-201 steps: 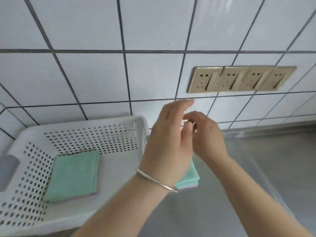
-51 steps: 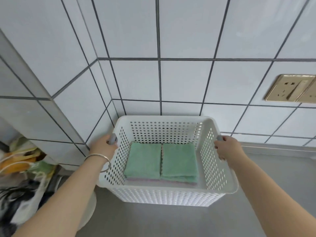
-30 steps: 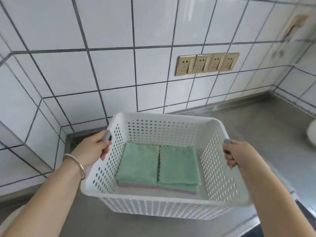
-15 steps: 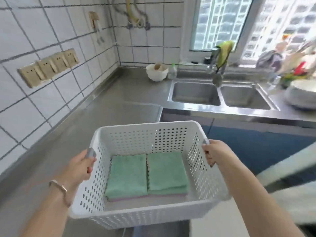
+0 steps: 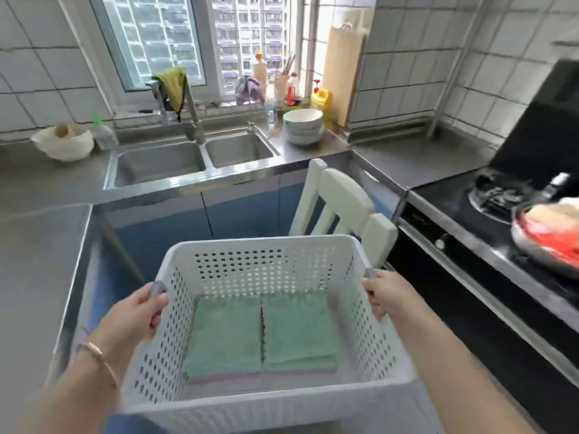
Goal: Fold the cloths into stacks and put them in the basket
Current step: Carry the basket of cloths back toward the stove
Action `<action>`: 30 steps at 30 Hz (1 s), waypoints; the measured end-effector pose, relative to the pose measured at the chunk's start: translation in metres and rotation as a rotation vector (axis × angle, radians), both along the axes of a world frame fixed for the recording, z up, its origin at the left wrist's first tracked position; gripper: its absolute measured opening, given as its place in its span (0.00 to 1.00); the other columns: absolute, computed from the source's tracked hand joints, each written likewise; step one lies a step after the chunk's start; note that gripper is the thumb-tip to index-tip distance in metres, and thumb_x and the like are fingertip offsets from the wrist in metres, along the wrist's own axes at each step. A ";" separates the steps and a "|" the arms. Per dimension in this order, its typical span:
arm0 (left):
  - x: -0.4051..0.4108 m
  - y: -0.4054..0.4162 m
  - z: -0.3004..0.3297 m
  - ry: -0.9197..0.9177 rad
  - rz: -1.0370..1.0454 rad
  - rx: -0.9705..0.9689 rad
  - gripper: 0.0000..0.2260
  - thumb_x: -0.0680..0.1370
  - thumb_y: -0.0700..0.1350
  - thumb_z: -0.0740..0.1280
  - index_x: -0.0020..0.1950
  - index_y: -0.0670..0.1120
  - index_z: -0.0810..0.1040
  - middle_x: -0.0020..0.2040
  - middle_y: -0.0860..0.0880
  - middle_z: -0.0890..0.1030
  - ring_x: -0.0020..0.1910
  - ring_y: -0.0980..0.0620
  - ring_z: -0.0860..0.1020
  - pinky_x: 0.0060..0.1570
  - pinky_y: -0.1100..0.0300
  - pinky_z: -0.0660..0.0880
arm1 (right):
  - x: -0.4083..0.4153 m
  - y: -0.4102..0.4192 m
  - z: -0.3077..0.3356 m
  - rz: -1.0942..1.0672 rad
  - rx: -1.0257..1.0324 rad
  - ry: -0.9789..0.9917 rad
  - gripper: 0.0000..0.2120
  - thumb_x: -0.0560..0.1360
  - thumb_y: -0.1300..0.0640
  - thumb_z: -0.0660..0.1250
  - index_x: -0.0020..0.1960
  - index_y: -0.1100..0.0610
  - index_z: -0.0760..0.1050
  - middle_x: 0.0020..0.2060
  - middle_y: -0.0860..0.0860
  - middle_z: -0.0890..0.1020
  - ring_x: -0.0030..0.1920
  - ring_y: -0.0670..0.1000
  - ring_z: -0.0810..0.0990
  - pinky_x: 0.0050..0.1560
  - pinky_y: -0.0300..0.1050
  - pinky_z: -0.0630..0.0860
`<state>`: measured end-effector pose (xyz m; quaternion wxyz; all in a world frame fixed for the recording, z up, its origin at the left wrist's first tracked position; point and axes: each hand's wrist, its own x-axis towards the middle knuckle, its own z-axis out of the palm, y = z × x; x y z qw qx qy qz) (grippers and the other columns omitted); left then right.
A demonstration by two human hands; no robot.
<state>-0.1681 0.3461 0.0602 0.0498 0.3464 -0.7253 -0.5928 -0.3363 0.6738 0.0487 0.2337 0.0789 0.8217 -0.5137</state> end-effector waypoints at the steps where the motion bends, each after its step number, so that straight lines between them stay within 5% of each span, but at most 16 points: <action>1: -0.014 0.031 -0.003 -0.003 -0.051 0.040 0.09 0.79 0.39 0.60 0.46 0.47 0.78 0.32 0.44 0.68 0.28 0.51 0.64 0.31 0.59 0.61 | 0.005 0.041 0.002 -0.051 0.010 0.009 0.16 0.75 0.62 0.58 0.29 0.54 0.65 0.21 0.48 0.65 0.23 0.48 0.62 0.27 0.42 0.60; 9: -0.107 0.229 0.003 0.044 -0.386 0.145 0.08 0.78 0.36 0.60 0.49 0.46 0.76 0.34 0.48 0.69 0.25 0.56 0.64 0.20 0.69 0.61 | 0.048 0.270 0.010 -0.397 0.044 0.036 0.12 0.78 0.58 0.60 0.36 0.56 0.70 0.23 0.48 0.63 0.24 0.48 0.60 0.27 0.41 0.57; 14: -0.167 0.321 0.008 0.040 -0.548 0.161 0.05 0.78 0.37 0.62 0.46 0.46 0.76 0.33 0.46 0.67 0.29 0.53 0.62 0.28 0.62 0.60 | 0.048 0.357 0.018 -0.611 0.000 0.036 0.17 0.78 0.59 0.60 0.31 0.56 0.63 0.21 0.49 0.61 0.20 0.47 0.58 0.21 0.35 0.56; 17: -0.212 0.366 0.008 0.086 -0.598 0.223 0.06 0.77 0.38 0.62 0.44 0.43 0.77 0.32 0.47 0.68 0.26 0.54 0.63 0.19 0.68 0.61 | 0.036 0.397 0.021 -0.708 -0.079 0.029 0.16 0.78 0.60 0.61 0.32 0.57 0.63 0.18 0.47 0.62 0.18 0.46 0.58 0.19 0.32 0.55; 23: -0.316 0.420 0.009 0.117 -0.748 0.215 0.07 0.77 0.36 0.61 0.41 0.42 0.75 0.29 0.47 0.65 0.22 0.57 0.62 0.19 0.70 0.60 | -0.033 0.452 0.039 -0.834 -0.161 0.114 0.15 0.78 0.66 0.55 0.33 0.58 0.62 0.18 0.48 0.61 0.17 0.44 0.57 0.18 0.31 0.55; 27: -0.392 0.435 0.031 0.114 -0.740 0.097 0.05 0.77 0.38 0.63 0.46 0.44 0.78 0.34 0.42 0.71 0.30 0.50 0.67 0.35 0.58 0.67 | -0.108 0.465 0.054 -0.820 -0.185 0.151 0.15 0.79 0.65 0.55 0.34 0.58 0.63 0.22 0.49 0.61 0.19 0.44 0.58 0.18 0.33 0.56; 30: -0.444 0.434 0.048 0.142 -0.718 0.091 0.05 0.78 0.39 0.63 0.50 0.40 0.78 0.31 0.45 0.67 0.24 0.54 0.64 0.25 0.65 0.65 | -0.168 0.466 0.064 -0.793 -0.233 0.169 0.15 0.79 0.65 0.55 0.34 0.58 0.63 0.22 0.49 0.62 0.17 0.43 0.59 0.16 0.33 0.57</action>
